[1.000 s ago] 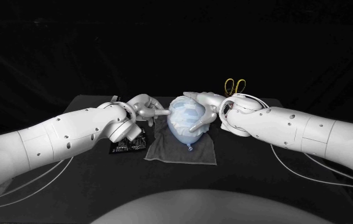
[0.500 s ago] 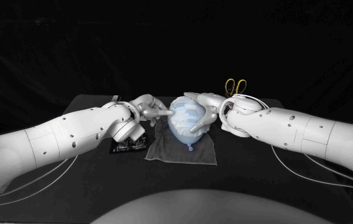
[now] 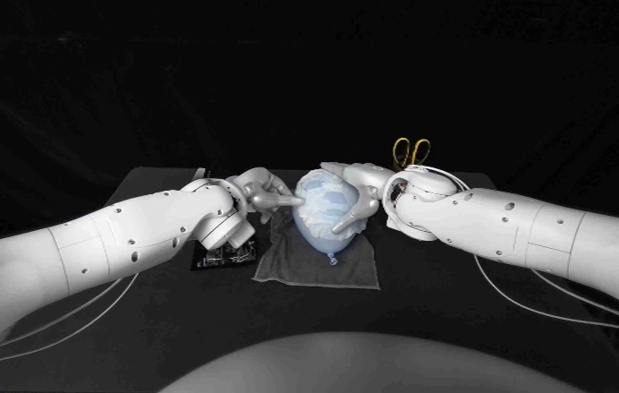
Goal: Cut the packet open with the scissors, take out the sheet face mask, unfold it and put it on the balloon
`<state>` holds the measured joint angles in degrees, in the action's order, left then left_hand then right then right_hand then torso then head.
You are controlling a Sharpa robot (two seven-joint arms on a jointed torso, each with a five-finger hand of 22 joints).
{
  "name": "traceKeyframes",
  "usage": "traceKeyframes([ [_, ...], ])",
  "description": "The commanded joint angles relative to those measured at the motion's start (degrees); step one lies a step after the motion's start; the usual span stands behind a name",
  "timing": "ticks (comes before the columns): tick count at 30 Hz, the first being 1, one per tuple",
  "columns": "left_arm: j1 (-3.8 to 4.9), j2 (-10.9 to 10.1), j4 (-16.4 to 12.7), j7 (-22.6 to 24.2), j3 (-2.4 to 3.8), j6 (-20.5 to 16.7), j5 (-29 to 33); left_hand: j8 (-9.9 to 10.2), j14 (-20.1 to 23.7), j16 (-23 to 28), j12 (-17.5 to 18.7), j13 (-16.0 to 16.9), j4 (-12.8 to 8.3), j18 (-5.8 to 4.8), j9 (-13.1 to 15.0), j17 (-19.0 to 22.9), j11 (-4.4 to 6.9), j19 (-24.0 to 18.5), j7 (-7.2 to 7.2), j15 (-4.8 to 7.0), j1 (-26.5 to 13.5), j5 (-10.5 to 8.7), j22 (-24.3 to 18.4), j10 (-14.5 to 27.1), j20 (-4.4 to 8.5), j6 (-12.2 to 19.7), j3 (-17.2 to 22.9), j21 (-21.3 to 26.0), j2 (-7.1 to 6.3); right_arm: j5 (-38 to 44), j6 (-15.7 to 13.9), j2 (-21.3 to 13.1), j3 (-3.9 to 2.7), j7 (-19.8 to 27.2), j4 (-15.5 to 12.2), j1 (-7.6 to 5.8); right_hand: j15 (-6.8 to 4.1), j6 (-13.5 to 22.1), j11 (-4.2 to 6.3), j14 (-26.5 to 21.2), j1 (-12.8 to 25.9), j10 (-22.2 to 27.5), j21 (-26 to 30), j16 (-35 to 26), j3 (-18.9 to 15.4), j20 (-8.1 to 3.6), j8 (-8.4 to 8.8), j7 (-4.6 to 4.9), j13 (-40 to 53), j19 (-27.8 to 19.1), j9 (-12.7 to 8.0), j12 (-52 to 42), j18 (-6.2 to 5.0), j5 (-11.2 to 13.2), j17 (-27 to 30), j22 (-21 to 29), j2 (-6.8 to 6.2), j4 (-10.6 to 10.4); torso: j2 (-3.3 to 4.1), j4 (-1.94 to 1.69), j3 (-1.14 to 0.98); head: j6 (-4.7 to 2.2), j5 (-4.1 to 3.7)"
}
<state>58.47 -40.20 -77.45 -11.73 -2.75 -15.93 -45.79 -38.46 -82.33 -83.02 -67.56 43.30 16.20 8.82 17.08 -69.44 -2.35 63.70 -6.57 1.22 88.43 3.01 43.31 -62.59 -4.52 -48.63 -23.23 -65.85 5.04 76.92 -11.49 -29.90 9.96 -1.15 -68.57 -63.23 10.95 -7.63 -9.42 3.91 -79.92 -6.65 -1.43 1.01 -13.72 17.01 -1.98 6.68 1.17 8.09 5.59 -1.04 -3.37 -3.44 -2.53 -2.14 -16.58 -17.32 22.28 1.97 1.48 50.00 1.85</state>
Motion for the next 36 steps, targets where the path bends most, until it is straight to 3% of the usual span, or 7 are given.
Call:
traceKeyframes([
  [1, 0.06, 0.2, 0.04, -2.8, 0.04, -0.37, -2.91, -0.3, -0.37, -0.25, -0.21, 0.26, 0.05, -0.13, -0.02, -0.17, 0.05, 0.46, 0.04, 0.01, 0.44, -0.21, 0.13, -0.33, 0.02, -0.37, -0.4, -0.38, -0.1, 1.0, 0.78, 0.07, 0.09, -0.38, -0.11, 0.13, -0.01, 0.31, -0.48, -0.04, -0.32, 0.13, -0.24, 0.02, 0.13, 0.01, -0.08, 0.2, -0.07, 0.22, -0.09, -0.03, 0.01, -0.04, 0.08, -0.02, -0.04, -0.03, -0.01, -0.02, 0.01, 0.0, -0.17],
  [7, 0.05, 0.35, -0.09, -3.4, 0.03, 0.48, -3.4, -0.45, -0.75, -0.53, -0.59, 0.83, -0.45, -0.23, -0.1, -0.81, 0.28, 0.98, 0.26, 0.25, 2.35, -0.18, 0.84, -0.56, 0.23, -0.57, -0.1, -0.94, 0.41, 1.0, 0.87, 0.11, 0.09, -0.41, -0.09, 0.14, -0.11, 0.24, -0.59, -0.12, -0.32, 0.19, -0.24, -0.01, 0.1, 0.01, -0.1, 0.25, -0.08, 0.25, -0.03, -0.02, 0.01, -0.05, 0.13, -0.02, -0.05, -0.03, -0.03, -0.01, 0.03, 0.0, -0.14],
  [18, 0.03, 0.61, -0.92, -1.2, 0.03, -0.08, 0.02, 1.32, -1.31, -0.96, 1.71, -0.29, -2.76, -0.43, -1.74, -2.18, 1.26, 1.43, 1.14, 1.14, 14.12, -0.09, 2.2, 0.67, 1.13, -1.8, 6.12, -2.03, 6.48, 1.0, 1.11, 0.36, 0.1, -0.52, 0.06, 0.18, -0.23, 0.22, -0.76, -0.14, -0.33, 0.22, -0.23, -0.02, 0.15, 0.01, -0.12, 0.32, -0.08, 0.27, 0.0, -0.02, 0.01, -0.05, 0.13, 0.0, 0.01, -0.03, -0.02, -0.03, 0.02, 0.0, 0.11],
  [27, 0.01, 0.24, -1.89, 1.55, 0.02, -2.26, 4.23, 2.49, -2.39, -1.87, 2.52, 1.99, -3.89, -0.8, -2.01, -4.9, 0.9, 2.26, 0.49, 0.97, 18.17, 0.07, 4.73, -2.23, 1.13, -1.49, 12.82, -3.81, 7.05, 1.0, 1.23, 0.35, 0.12, -0.66, 0.09, 0.21, -0.26, 0.1, -0.81, -0.14, -0.35, 0.23, -0.23, -0.03, 0.28, 0.01, -0.18, 0.69, -0.08, 0.34, 0.08, -0.02, 0.01, -0.05, 0.14, 0.01, 0.09, -0.03, -0.02, 0.0, 0.01, 0.0, 0.22],
  [34, 0.0, -0.27, -1.51, 1.52, 0.0, -2.68, 5.13, 4.44, -2.78, -2.07, 2.84, 3.83, 0.44, -1.02, -2.03, -5.84, 0.73, 2.3, 0.55, 0.99, 16.91, 0.03, 6.97, -3.62, 1.11, -3.32, 28.52, -5.61, -1.33, 0.99, 1.26, 0.24, 0.14, -0.76, 0.07, 0.21, -0.26, 0.1, -0.81, -0.14, -0.35, 0.23, -0.23, -0.03, 0.28, 0.01, -0.18, 0.69, -0.08, 0.34, 0.08, -0.02, 0.01, -0.05, 0.14, 0.01, 0.09, -0.03, -0.02, 0.0, -0.01, 0.0, 0.21],
  [35, 0.0, -0.34, -1.42, 1.46, 0.0, -2.62, 5.17, 4.68, -2.9, -2.13, 2.71, 4.46, 0.24, -1.04, -1.73, -6.11, 0.41, 2.3, 0.81, 0.87, 14.4, -0.18, 7.37, -3.93, 1.01, -3.44, 35.52, -5.96, -5.18, 0.99, 1.26, 0.22, 0.14, -0.78, 0.07, 0.21, -0.24, 0.04, -0.82, -0.16, -0.37, 0.25, -0.23, -0.04, 0.36, 0.01, -0.21, 0.85, -0.08, 0.38, 0.13, -0.02, 0.01, -0.05, 0.15, 0.02, 0.11, -0.02, -0.02, 0.0, -0.02, 0.0, 0.23],
  [36, 0.0, -0.43, -1.31, 1.37, -0.02, -2.54, 5.21, 3.99, -3.08, -2.12, 2.26, 5.9, -1.01, -1.01, 0.0, -6.5, 0.69, 2.3, 0.53, 0.83, 3.9, -0.23, 8.16, -5.2, 0.82, -4.65, 60.99, -6.82, -15.33, 0.99, 1.26, 0.2, 0.14, -0.79, 0.07, 0.21, -0.24, 0.04, -0.82, -0.16, -0.37, 0.25, -0.23, -0.04, 0.36, 0.01, -0.21, 0.85, -0.08, 0.38, 0.13, -0.02, 0.01, -0.05, 0.15, 0.02, 0.11, -0.02, -0.02, -0.01, -0.03, 0.0, 0.27],
])
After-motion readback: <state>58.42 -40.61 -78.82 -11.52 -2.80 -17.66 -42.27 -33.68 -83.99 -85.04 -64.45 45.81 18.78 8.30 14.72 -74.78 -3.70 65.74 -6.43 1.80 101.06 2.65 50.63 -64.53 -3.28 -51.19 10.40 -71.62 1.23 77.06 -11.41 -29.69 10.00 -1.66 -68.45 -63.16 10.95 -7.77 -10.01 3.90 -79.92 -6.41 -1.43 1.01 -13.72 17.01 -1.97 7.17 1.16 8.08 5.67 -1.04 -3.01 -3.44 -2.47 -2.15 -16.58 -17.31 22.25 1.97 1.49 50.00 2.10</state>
